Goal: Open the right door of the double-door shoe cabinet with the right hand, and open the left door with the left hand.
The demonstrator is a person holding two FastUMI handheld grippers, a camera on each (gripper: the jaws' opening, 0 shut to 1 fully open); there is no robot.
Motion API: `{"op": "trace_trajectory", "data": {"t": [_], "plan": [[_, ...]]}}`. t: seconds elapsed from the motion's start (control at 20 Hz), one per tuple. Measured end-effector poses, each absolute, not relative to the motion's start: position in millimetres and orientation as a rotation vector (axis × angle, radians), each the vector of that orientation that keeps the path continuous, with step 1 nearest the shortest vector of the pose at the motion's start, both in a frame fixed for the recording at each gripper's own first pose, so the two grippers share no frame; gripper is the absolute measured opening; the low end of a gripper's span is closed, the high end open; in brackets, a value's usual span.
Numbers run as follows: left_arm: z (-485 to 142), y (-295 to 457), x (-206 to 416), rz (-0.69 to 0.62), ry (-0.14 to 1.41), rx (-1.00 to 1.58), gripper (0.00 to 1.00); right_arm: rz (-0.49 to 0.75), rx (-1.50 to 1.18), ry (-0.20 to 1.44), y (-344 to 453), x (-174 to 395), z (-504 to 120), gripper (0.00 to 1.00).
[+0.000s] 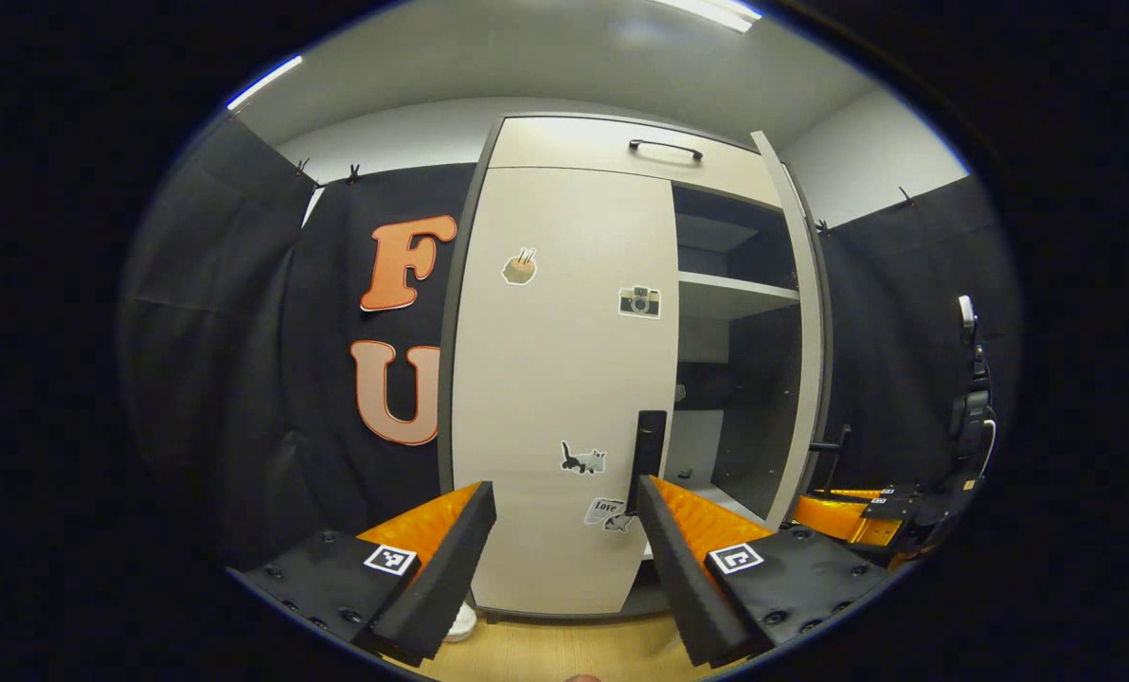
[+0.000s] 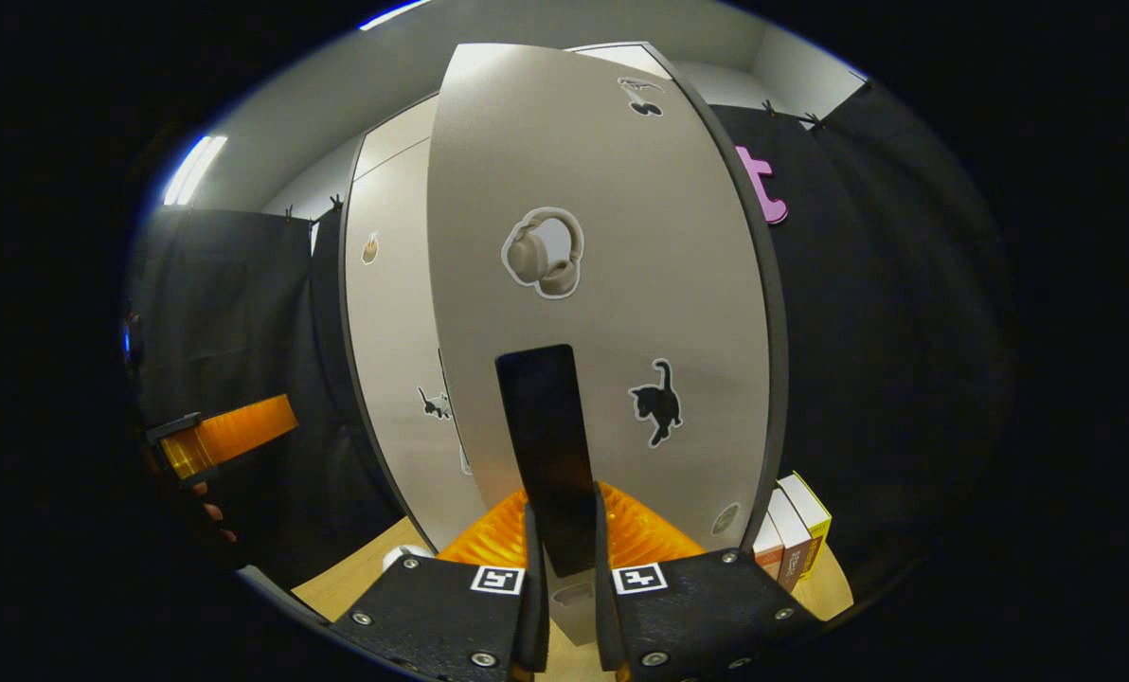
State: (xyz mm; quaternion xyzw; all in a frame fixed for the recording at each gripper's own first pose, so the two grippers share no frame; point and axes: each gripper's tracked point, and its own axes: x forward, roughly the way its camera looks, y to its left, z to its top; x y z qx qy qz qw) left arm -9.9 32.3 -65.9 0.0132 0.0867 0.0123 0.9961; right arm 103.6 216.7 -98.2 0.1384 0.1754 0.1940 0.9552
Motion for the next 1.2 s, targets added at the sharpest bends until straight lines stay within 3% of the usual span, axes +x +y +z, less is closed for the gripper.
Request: {"op": "trace_trajectory", "data": {"t": [0.75, 1.15, 1.2], "plan": [[-75, -6, -6, -0.026, 0.19, 0.031, 0.96, 0.3, 0.272, 0.34, 181, 97, -95, 0.19], [-83, -22, 8, -0.058, 0.201, 0.027, 0.95, 0.224, 0.249, 0.337, 161, 100, -97, 0.1], [-85, -25, 10, -0.066, 0.205, 0.029, 0.95, 0.21, 0.251, 0.335, 158, 101, -97, 0.15]]}}
